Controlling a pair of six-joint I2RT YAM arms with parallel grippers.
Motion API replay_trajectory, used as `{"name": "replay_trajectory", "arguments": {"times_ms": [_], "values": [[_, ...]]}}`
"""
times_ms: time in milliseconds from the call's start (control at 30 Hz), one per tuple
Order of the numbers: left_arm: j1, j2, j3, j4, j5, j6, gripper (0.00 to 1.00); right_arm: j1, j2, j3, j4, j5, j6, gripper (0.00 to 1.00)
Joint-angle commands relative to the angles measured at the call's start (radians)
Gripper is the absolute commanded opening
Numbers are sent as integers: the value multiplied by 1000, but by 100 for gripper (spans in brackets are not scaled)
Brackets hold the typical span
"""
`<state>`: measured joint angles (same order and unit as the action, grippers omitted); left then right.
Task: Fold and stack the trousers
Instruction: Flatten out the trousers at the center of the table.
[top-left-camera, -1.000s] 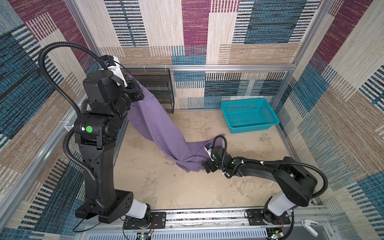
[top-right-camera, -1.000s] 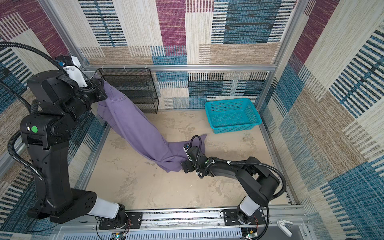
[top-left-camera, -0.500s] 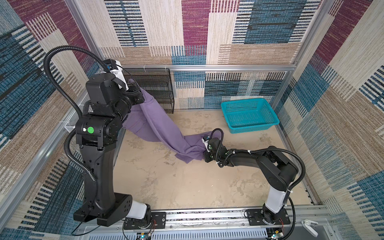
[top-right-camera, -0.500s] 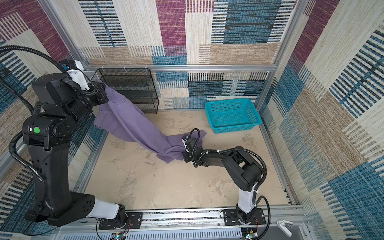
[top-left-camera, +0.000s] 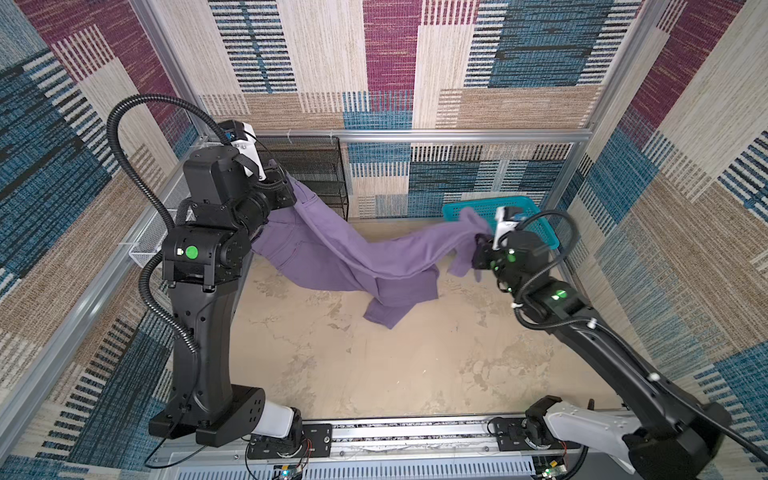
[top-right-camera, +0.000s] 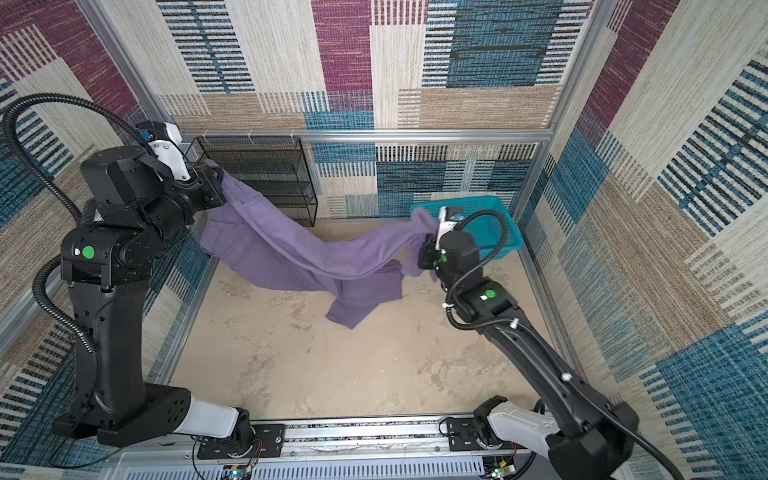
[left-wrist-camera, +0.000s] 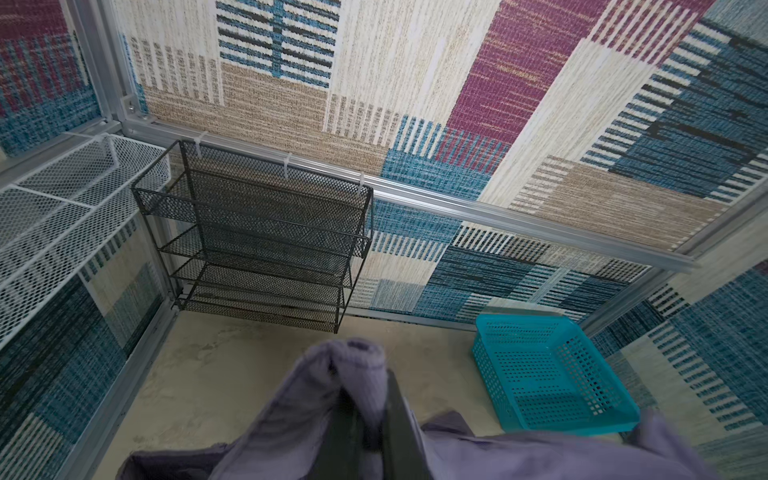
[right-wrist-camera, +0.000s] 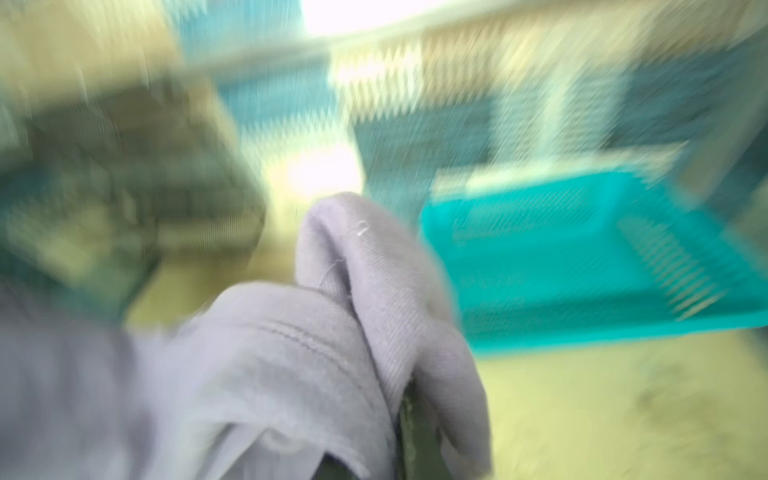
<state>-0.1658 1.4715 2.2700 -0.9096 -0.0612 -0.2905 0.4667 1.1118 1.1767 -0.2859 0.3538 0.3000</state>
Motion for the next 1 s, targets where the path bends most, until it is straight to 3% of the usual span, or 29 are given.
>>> {"name": "replay_trajectory", "arguments": {"times_ms": [0, 200, 333, 467, 767, 967], "values": [[2, 3, 4, 101, 65, -62, 0, -26, -26, 52, -178, 127, 3, 0], [2, 19, -1, 107, 135, -101, 0, -75, -32, 199, -185, 217, -64, 0], [2, 24, -20, 120, 172, -122, 0, -104, -31, 202, -212, 254, -50, 0], [2, 24, -30, 128, 176, -121, 0, -109, -55, 106, -229, 209, 7, 0], [2, -22, -75, 126, 167, -119, 0, -109, -112, -236, -271, -141, 208, 0], [3, -198, -365, 154, 46, -125, 0, -109, -200, -440, -282, -191, 316, 0]]}}
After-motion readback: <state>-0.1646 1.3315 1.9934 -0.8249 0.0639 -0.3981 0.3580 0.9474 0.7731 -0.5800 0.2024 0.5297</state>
